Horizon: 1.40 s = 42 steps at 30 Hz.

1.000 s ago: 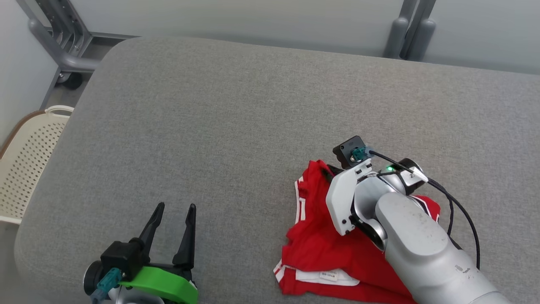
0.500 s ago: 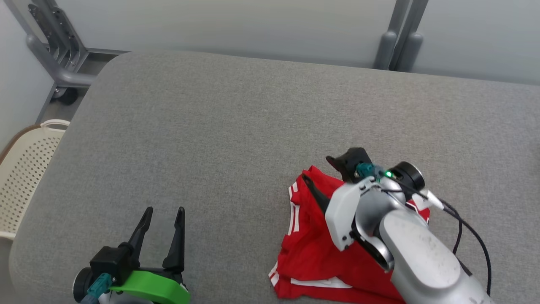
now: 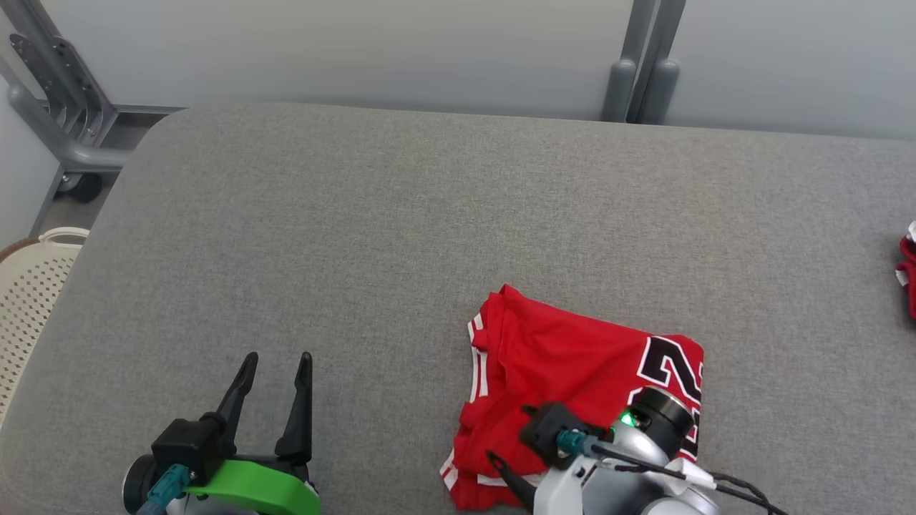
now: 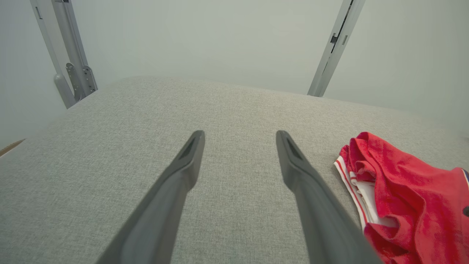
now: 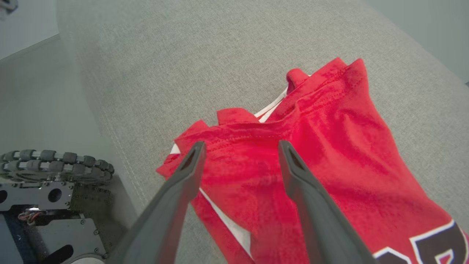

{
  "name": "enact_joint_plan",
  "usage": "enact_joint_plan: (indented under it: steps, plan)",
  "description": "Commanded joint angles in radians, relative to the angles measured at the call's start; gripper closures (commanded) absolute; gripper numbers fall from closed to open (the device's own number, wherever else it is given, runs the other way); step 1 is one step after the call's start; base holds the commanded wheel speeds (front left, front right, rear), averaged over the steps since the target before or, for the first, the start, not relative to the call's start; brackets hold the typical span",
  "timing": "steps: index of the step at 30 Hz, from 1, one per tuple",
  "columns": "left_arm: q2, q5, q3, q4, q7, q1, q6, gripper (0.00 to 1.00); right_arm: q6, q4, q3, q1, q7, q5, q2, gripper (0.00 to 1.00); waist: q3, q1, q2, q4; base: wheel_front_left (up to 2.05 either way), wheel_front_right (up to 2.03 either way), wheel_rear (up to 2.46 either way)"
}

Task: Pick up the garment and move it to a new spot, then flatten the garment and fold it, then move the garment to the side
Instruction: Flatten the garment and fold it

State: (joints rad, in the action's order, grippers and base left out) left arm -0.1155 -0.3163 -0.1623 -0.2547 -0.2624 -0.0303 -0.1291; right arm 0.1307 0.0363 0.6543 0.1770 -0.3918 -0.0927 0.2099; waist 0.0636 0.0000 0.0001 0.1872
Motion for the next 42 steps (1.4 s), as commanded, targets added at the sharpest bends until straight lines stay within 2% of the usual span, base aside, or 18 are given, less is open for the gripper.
enact_joint_plan:
  steps: [1,6,19,20,21,22,23,24,29,37,38,39,42]
  plan:
    - [0.000,0.002,0.003,0.001,-0.003,0.010,-0.002,0.00,0.000,-0.011,0.016,-0.008,-0.012,0.022,0.008,0.00,0.000,0.0000,-0.0001,-0.002,0.00,0.00,0.00]
    - [0.001,-0.001,-0.005,0.000,-0.003,0.009,-0.002,0.00,0.000,0.016,0.064,0.013,-0.029,0.061,0.005,0.00,0.000,0.0000,-0.0001,0.004,0.00,0.00,0.00]
    - [0.003,-0.010,-0.014,-0.006,-0.003,0.010,-0.002,0.00,0.000,0.204,0.144,0.099,0.037,0.106,-0.028,0.00,0.008,0.0000,-0.0001,0.040,0.00,0.00,0.00]
    - [0.003,-0.011,-0.014,-0.007,-0.003,0.011,-0.002,0.00,0.000,0.215,0.146,0.103,0.043,0.108,-0.032,0.13,0.007,0.0000,-0.0001,0.041,0.00,0.00,0.00]
    - [0.004,-0.011,-0.015,-0.008,-0.003,0.012,-0.002,0.00,0.000,0.228,0.152,0.104,0.047,0.111,-0.035,0.51,0.006,0.0000,-0.0001,0.042,0.00,0.00,0.00]
    - [0.004,-0.011,-0.014,-0.008,-0.003,0.013,-0.002,0.00,0.000,0.241,0.156,0.108,0.053,0.116,-0.039,0.68,0.006,0.0000,-0.0001,0.043,0.00,0.00,0.00]
    - [0.005,-0.011,-0.014,-0.009,-0.003,0.014,-0.002,0.00,0.000,0.250,0.159,0.112,0.058,0.117,-0.043,0.90,0.005,0.0000,-0.0001,0.044,0.00,0.00,0.00]
    - [0.005,-0.011,-0.014,-0.009,-0.003,0.014,-0.002,0.00,0.000,0.262,0.163,0.115,0.063,0.116,-0.048,1.00,0.004,0.0000,-0.0001,0.045,0.00,0.00,0.00]
    - [0.006,-0.010,-0.016,-0.008,-0.003,0.015,-0.002,0.00,0.000,0.287,0.192,0.119,0.077,0.102,-0.055,1.00,0.002,0.0000,-0.0001,0.047,0.00,0.00,0.00]
    - [0.006,-0.011,-0.010,-0.005,-0.003,0.015,-0.002,0.00,0.000,0.276,0.280,0.139,0.064,0.029,-0.026,1.00,0.002,0.0000,-0.0001,0.040,0.00,0.00,0.00]
    - [0.006,-0.012,-0.010,-0.005,-0.003,0.013,-0.002,0.00,0.000,0.275,0.276,0.139,0.062,0.023,-0.024,0.63,0.003,0.0000,-0.0001,0.040,0.00,0.00,0.00]
    - [0.006,-0.012,-0.010,-0.005,-0.003,0.011,-0.002,0.00,0.000,0.275,0.269,0.136,0.062,0.016,-0.024,0.00,0.003,0.0000,-0.0001,0.039,0.00,0.00,0.00]
    - [0.004,-0.012,-0.007,-0.005,-0.003,0.009,-0.002,0.00,0.000,0.255,0.251,0.134,0.068,-0.002,-0.028,0.00,0.003,0.0000,-0.0001,0.036,0.00,0.00,0.00]
